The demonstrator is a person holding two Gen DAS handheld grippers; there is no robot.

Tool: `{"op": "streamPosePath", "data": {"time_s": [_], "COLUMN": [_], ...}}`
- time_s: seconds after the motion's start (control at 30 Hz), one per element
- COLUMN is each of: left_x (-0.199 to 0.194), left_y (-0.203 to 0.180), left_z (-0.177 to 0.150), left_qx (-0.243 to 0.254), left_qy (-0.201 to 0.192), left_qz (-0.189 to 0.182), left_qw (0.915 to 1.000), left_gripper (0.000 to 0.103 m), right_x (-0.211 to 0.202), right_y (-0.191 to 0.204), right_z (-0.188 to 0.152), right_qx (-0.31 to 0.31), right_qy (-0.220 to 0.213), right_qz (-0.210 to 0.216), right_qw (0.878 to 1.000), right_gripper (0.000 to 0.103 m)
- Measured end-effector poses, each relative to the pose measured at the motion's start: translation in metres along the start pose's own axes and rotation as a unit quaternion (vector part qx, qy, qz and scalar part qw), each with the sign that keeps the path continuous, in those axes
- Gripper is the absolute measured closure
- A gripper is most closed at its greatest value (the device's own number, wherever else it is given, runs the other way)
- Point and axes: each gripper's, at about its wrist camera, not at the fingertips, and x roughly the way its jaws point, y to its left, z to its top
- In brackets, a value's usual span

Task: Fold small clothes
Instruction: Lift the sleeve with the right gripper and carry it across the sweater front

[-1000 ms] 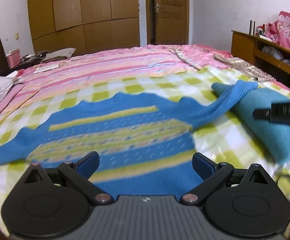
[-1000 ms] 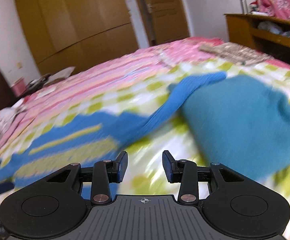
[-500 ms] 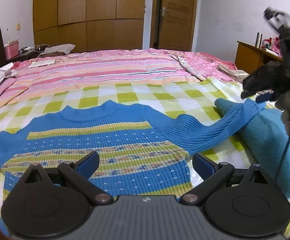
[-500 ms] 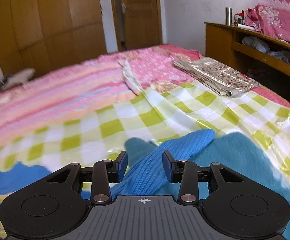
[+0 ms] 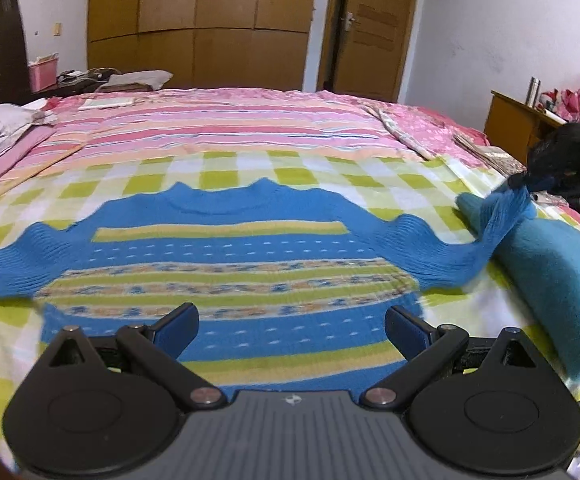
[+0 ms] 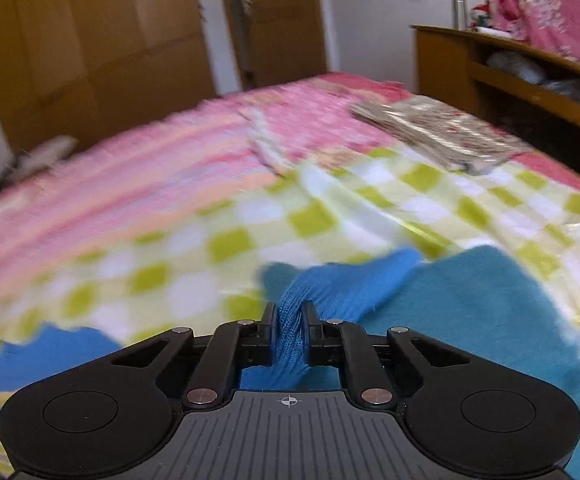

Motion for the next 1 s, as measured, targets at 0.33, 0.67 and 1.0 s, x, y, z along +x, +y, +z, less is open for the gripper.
{"op": "streamPosePath", "data": {"time_s": [0.33,0.67,1.0], "left_x": [-0.021,-0.017,-0.024], "left_y": [0.079,0.127,0.149], "left_z": [-0.026,-0.048,-0.044], "left_qx": [-0.031,-0.045,-0.068], "left_qy": [0.003,0.014,-0.003], "left_qz": [0.051,0.064,0.058], "left_qw": [0.9982,0.9968,0.996], "left_gripper": [0.0,0.0,0.0], "right_x": [-0.049,-0.045,-0.049], "right_y": [0.136,0.203,0.241], "right_z": [-0.054,-0.152,-0.171], "right_qx": [-0.106,-0.291,-0.381], "right_qy": [-0.008,0.071,0.044], "right_qz": [0.254,0.222,0.196], "right_qw": [0.962,0.928,0.902], "right_gripper": [0.091,0.083,0.067]}}
